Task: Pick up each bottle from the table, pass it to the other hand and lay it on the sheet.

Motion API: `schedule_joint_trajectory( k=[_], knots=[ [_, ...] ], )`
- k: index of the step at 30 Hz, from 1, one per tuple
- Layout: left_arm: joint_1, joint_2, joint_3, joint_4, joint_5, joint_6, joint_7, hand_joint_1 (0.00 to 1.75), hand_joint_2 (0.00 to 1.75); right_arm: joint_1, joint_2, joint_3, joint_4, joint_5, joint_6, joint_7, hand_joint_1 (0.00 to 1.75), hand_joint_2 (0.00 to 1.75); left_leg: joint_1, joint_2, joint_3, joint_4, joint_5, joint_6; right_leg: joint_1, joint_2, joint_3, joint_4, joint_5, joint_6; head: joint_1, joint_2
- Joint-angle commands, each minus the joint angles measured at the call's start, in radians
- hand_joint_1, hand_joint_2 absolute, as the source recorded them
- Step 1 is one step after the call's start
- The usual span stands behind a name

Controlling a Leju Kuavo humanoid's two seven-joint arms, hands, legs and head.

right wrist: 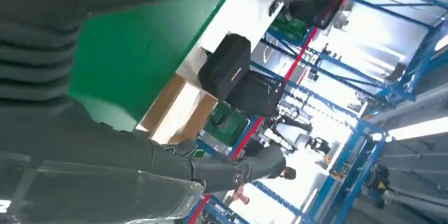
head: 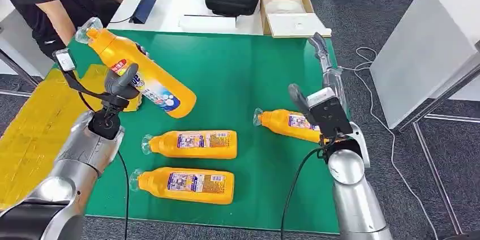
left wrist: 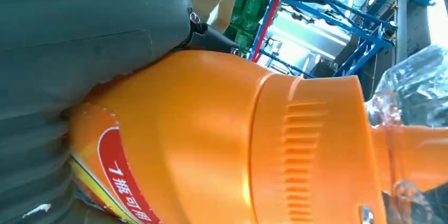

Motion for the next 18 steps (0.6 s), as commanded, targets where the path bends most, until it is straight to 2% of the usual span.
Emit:
schedule_joint_trajectory(
  k=[1, 3, 4, 5, 6, 9, 13, 15, 16, 17, 18],
  knots=[
    [-0.06, -0.001, 0.026, 0.085, -0.009, 0.009, 0.006, 1.75, 1.75, -0.009, -0.038, -0.016, -0.011, -0.001, 0.006, 0.001, 0.0, 0.0, 0.001, -0.001, 0.005, 0.001, -0.003, -0.002, 0.002, -0.003, 0.006, 0.0, -0.003, -0.003, 0.0, 0.0],
    [-0.062, 0.011, 0.014, 0.059, -0.125, 0.091, -0.075, 1.75, 1.75, -0.009, -0.056, -0.003, -0.003, -0.013, -0.004, 0.0, 0.0, 0.0, 0.001, -0.001, 0.002, 0.001, -0.001, -0.001, 0.001, -0.002, 0.003, 0.0, -0.001, -0.002, 0.0, 0.0],
    [-0.076, 0.027, -0.009, 0.039, -0.247, 0.216, -0.152, 1.75, 1.75, -0.009, -0.062, 0.0, 0.001, -0.015, -0.006, 0.007, 0.0, 0.0, 0.002, -0.001, 0.004, 0.002, -0.003, -0.001, 0.002, -0.002, 0.006, 0.0, -0.003, -0.002, 0.0, 0.0],
    [-0.104, 0.039, -0.025, 0.022, -0.413, 0.414, -0.219, 1.75, 1.75, -0.005, -0.07, 0.006, 0.001, -0.012, -0.008, 0.013, 0.0, 0.0, 0.002, -0.001, 0.002, 0.001, -0.001, -0.001, 0.002, -0.002, 0.003, 0.0, -0.001, -0.002, 0.0, 0.0],
    [-0.122, 0.049, -0.037, 0.0, -0.547, 0.562, -0.235, 1.75, 1.75, -0.001, -0.075, 0.011, 0.002, -0.013, -0.01, 0.015, 0.0, 0.0, 0.002, -0.001, 0.003, 0.002, -0.003, -0.001, 0.002, -0.003, 0.005, 0.001, -0.003, -0.003, 0.0, 0.0],
    [-0.148, 0.096, -0.044, -0.046, -0.944, 0.939, -0.181, 1.75, 1.75, 0.011, -0.085, 0.043, 0.023, -0.019, -0.009, 0.012, 0.0, 0.0, 0.003, -0.002, 0.001, 0.004, -0.002, -0.002, 0.003, -0.003, 0.003, 0.001, -0.002, -0.003, 0.0, 0.0],
    [-0.175, 0.185, -0.052, 0.027, -1.44, 1.28, -0.047, 1.75, 1.75, -0.007, -0.09, 0.087, 0.065, -0.048, 0.0, 0.0, 0.0, 0.0, 0.002, 0.001, 0.002, 0.001, -0.002, -0.002, 0.002, 0.0, 0.003, 0.0, -0.001, -0.003, 0.0, 0.0],
    [-0.164, 0.211, -0.012, 0.045, -1.623, 1.388, -0.012, 1.75, 1.75, -0.032, -0.086, 0.107, 0.085, -0.068, 0.007, 0.007, 0.0, 0.0, 0.003, 0.003, 0.007, 0.002, -0.004, -0.003, 0.003, 0.002, 0.007, 0.001, -0.003, -0.004, 0.0, 0.0],
    [-0.15, 0.219, 0.026, 0.04, -1.696, 1.402, -0.001, 1.75, 1.75, -0.045, -0.089, 0.122, 0.097, -0.073, 0.009, 0.009, 0.0, 0.0, 0.002, 0.004, 0.003, 0.001, -0.002, -0.001, 0.002, 0.003, 0.003, 0.0, -0.001, -0.002, 0.0, 0.0],
    [-0.133, 0.221, 0.073, 0.032, -1.771, 1.402, -0.005, 1.75, 1.75, -0.057, -0.09, 0.131, 0.112, -0.088, 0.011, 0.009, 0.0, 0.0, 0.003, 0.006, 0.009, 0.002, -0.005, -0.003, 0.003, 0.004, 0.008, 0.001, -0.003, -0.005, 0.0, 0.0],
    [-0.126, 0.226, 0.116, 0.043, -1.808, 1.402, -0.03, 1.75, 1.75, -0.07, -0.093, 0.14, 0.125, -0.099, 0.012, 0.007, 0.0, 0.0, 0.002, 0.006, 0.003, -0.001, -0.002, -0.001, 0.001, 0.005, 0.002, 0.0, 0.0, -0.002, 0.0, 0.0]
  ],
)
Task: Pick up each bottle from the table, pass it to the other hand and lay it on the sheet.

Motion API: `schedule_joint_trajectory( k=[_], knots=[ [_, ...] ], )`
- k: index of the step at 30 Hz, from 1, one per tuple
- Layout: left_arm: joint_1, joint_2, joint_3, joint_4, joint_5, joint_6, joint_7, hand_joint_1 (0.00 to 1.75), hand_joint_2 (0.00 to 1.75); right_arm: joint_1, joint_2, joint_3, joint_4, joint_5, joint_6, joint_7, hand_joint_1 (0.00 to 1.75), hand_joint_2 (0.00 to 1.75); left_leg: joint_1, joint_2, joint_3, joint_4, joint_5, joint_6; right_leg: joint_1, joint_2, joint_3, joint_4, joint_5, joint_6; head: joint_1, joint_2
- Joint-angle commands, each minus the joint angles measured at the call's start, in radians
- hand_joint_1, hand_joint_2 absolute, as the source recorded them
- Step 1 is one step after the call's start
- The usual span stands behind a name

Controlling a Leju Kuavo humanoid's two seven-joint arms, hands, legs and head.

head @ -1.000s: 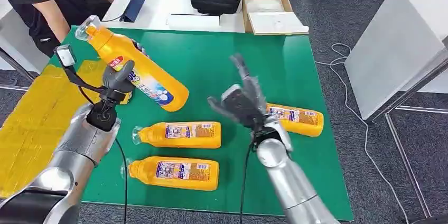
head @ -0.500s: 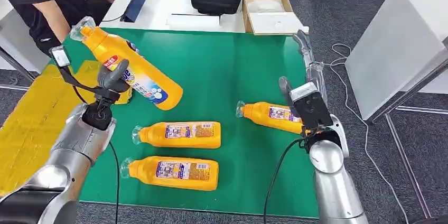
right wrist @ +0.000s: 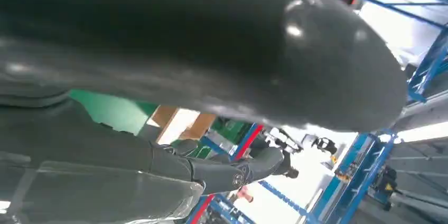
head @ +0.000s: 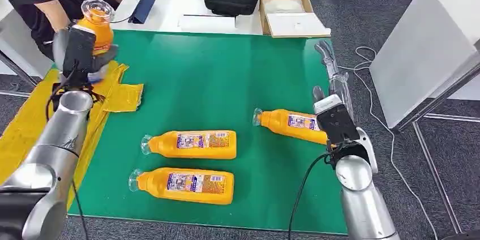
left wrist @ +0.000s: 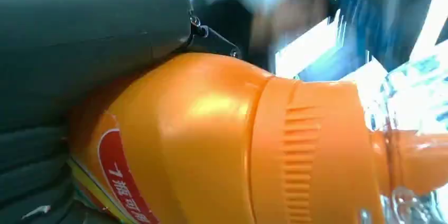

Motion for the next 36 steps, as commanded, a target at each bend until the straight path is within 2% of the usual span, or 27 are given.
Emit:
schedule_joint_trajectory(
  k=[1, 6, 11, 13, 18, 19, 26, 31, 36],
  knots=[
    [-0.022, 0.118, 0.148, 0.09, -0.475, 0.168, 0.051, 1.75, 1.75, -0.104, -0.035, 0.117, 0.145, -0.06, 0.017, 0.003, 0.0, 0.0, 0.001, 0.006, 0.007, 0.0, -0.003, -0.002, 0.001, 0.005, 0.005, -0.001, -0.001, -0.003, 0.0, 0.0],
    [0.056, 0.118, 0.322, 0.032, -0.707, 0.168, -0.022, 1.75, 1.75, -0.159, -0.055, 0.152, 0.207, -0.123, 0.028, -0.012, 0.0, 0.0, 0.0, 0.006, 0.005, -0.001, -0.002, -0.001, 0.0, 0.005, 0.004, -0.001, 0.0, -0.002, 0.0, 0.0],
    [0.067, 0.114, 0.334, 0.034, -0.76, 0.168, -0.016, 1.75, 1.75, -0.162, -0.062, 0.164, 0.213, -0.134, 0.027, -0.013, 0.0, 0.0, 0.001, 0.001, 0.004, 0.0, -0.002, -0.001, 0.001, 0.0, 0.005, -0.001, -0.002, -0.003, 0.001, 0.0],
    [0.099, 0.128, 0.332, 0.028, -0.862, 0.168, 0.017, 1.75, 1.75, -0.169, -0.07, 0.183, 0.225, -0.153, 0.024, -0.015, 0.0, 0.0, 0.001, 0.002, 0.004, 0.0, -0.002, -0.001, 0.001, 0.001, 0.005, -0.001, -0.001, -0.002, 0.001, 0.0],
    [0.112, 0.132, 0.31, 0.105, -0.901, 0.168, 0.041, 1.75, 1.75, -0.174, -0.061, 0.199, 0.24, -0.17, 0.024, -0.013, 0.0, 0.0, 0.001, 0.003, 0.009, -0.001, -0.004, -0.002, 0.001, 0.001, 0.01, -0.001, -0.003, -0.004, 0.0, 0.0],
    [0.112, 0.132, 0.31, 0.105, -0.901, 0.168, 0.041, 1.75, 1.75, -0.174, -0.061, 0.199, 0.24, -0.17, 0.024, -0.013, 0.0, 0.0, 0.0, 0.001, 0.005, -0.001, -0.002, -0.002, 0.001, 0.0, 0.006, -0.001, -0.002, -0.003, 0.0, 0.0],
    [0.099, 0.027, 0.314, 0.214, -0.946, 0.168, 0.072, 1.75, 1.75, -0.137, -0.044, 0.218, 0.187, -0.137, 0.016, 0.026, 0.0, 0.0, 0.0, -0.004, 0.004, -0.002, 0.0, -0.001, 0.0, -0.005, 0.005, -0.001, -0.002, -0.002, 0.0, 0.0],
    [0.148, 0.002, 0.31, 0.189, -0.936, 0.168, 0.09, 1.75, 1.75, -0.139, -0.039, 0.229, 0.203, -0.132, 0.024, 0.027, 0.0, 0.0, 0.0, -0.003, 0.008, -0.002, -0.002, -0.001, 0.0, -0.004, 0.009, -0.003, -0.003, -0.003, 0.0, 0.0],
    [0.153, 0.002, 0.319, 0.199, -0.917, 0.168, 0.076, 1.75, 1.75, -0.138, -0.042, 0.234, 0.211, -0.131, 0.028, 0.021, 0.0, 0.0, 0.0, -0.002, 0.003, -0.001, -0.001, -0.001, 0.0, -0.003, 0.004, -0.001, -0.002, -0.002, 0.001, 0.0]
  ],
)
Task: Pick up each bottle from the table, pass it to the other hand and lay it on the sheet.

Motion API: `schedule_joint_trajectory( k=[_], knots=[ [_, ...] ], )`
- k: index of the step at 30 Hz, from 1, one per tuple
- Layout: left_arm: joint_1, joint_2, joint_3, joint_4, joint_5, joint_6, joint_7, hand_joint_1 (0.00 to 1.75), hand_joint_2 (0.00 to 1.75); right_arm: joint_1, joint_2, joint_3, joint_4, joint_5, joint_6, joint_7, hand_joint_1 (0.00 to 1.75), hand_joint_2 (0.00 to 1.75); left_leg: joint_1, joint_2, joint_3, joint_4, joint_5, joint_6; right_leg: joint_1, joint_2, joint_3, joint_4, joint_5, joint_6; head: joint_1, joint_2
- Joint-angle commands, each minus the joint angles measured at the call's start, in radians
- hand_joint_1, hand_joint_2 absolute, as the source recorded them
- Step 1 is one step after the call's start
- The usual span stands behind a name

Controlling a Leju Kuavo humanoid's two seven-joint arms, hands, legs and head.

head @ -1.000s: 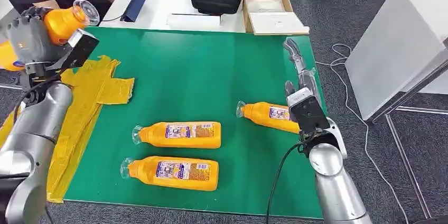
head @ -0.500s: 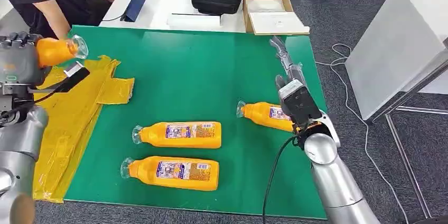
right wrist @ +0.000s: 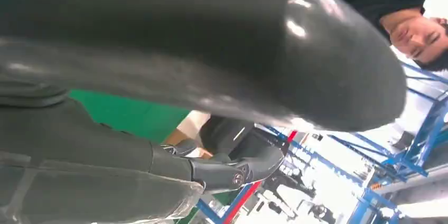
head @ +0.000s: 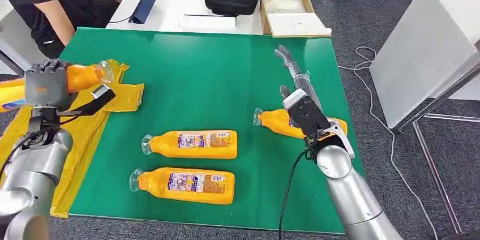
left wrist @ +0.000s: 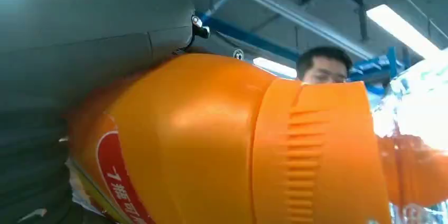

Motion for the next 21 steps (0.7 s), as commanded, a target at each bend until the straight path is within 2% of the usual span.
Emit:
schedule_joint_trajectory(
  k=[1, 6, 7, 12, 21],
  knots=[
    [-0.008, -0.057, 0.03, 0.088, 0.028, 0.003, -0.01, 1.75, 1.75, -0.023, -0.011, 0.045, 0.055, 0.0, 0.011, -0.002, 0.0, 0.0, 0.0, -0.002, 0.006, -0.001, -0.002, -0.001, 0.001, -0.003, 0.007, -0.001, -0.003, -0.002, -0.001, 0.0],
    [0.038, -0.079, 0.074, 0.071, 0.053, 0.003, -0.025, 1.75, 1.75, -0.016, -0.037, 0.06, 0.09, -0.028, 0.029, -0.043, 0.0, 0.0, 0.0, -0.002, 0.004, -0.001, -0.001, -0.001, 0.001, -0.002, 0.005, -0.001, -0.001, -0.002, 0.0, 0.0],
    [0.049, -0.076, 0.088, 0.074, 0.058, 0.003, -0.039, 1.75, 1.75, -0.019, -0.038, 0.066, 0.101, -0.032, 0.03, -0.049, 0.0, 0.0, 0.001, -0.002, 0.007, -0.001, -0.002, -0.001, 0.001, -0.003, 0.009, -0.002, -0.002, -0.002, 0.0, 0.0],
    [0.077, -0.084, 0.157, 0.106, 0.073, 0.003, -0.074, 1.75, 1.75, -0.034, -0.031, 0.082, 0.14, -0.054, 0.035, -0.06, 0.0, 0.0, 0.0, 0.001, 0.005, -0.001, -0.002, -0.001, 0.001, 0.0, 0.005, -0.002, -0.001, -0.002, 0.0, 0.0],
    [0.075, -0.093, 0.159, 0.138, 0.051, 0.003, -0.05, 1.75, 1.75, -0.024, -0.042, 0.088, 0.14, -0.061, 0.033, -0.063, 0.0, 0.0, 0.0, -0.001, 0.005, -0.001, -0.002, -0.001, 0.001, -0.003, 0.006, -0.001, -0.002, -0.002, 0.0, 0.0]
  ],
)
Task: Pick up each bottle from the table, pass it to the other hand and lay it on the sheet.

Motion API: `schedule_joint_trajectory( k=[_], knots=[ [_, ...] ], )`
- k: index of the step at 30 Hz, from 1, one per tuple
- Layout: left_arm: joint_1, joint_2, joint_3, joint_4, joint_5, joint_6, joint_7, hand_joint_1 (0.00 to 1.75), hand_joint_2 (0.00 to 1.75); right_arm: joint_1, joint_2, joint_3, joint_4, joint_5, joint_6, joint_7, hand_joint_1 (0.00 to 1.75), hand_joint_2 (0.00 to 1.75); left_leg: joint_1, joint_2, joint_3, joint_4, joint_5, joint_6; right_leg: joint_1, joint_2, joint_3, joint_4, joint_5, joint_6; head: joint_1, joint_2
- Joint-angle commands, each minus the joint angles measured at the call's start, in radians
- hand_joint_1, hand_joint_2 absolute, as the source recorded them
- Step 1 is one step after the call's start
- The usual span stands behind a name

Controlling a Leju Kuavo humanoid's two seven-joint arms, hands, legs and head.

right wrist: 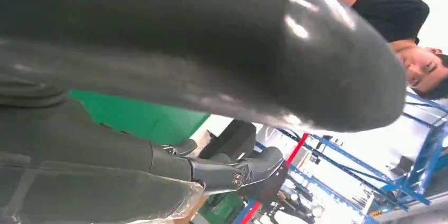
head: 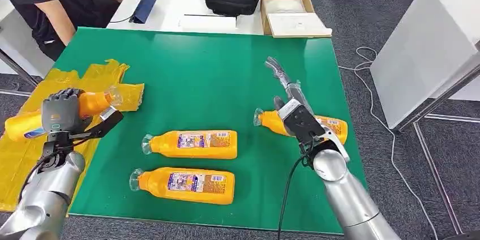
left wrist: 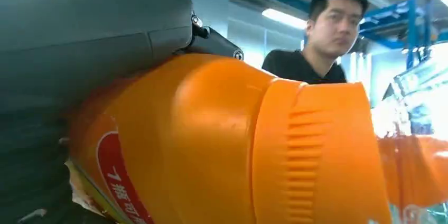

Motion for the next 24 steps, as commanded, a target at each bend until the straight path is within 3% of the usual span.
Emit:
schedule_joint_trajectory(
  k=[1, 19, 24],
  knots=[
    [-0.03, -0.037, 0.063, 0.103, -0.004, 0.002, 0.014, 1.75, 1.75, -0.029, -0.024, 0.048, 0.08, -0.009, 0.001, -0.004, 0.0, 0.0, 0.001, -0.001, 0.008, 0.0, -0.003, -0.001, 0.001, -0.003, 0.009, -0.001, -0.003, -0.003, 0.0, 0.0],
    [-0.023, -0.053, 0.073, 0.096, 0.004, 0.002, -0.008, 1.75, 1.75, -0.033, -0.022, 0.06, 0.099, -0.013, 0.005, -0.006, 0.0, 0.0, 0.0, -0.001, 0.003, 0.0, -0.001, -0.001, 0.001, -0.002, 0.003, -0.001, -0.001, -0.001, 0.0, 0.0],
    [-0.039, -0.068, 0.097, 0.132, 0.033, 0.002, -0.063, 1.75, 1.75, -0.038, -0.006, 0.078, 0.115, -0.015, 0.004, -0.005, 0.0, 0.0, 0.0, -0.001, 0.005, 0.0, -0.002, -0.001, 0.001, -0.002, 0.006, -0.001, -0.002, -0.002, 0.0, 0.0]
  ],
)
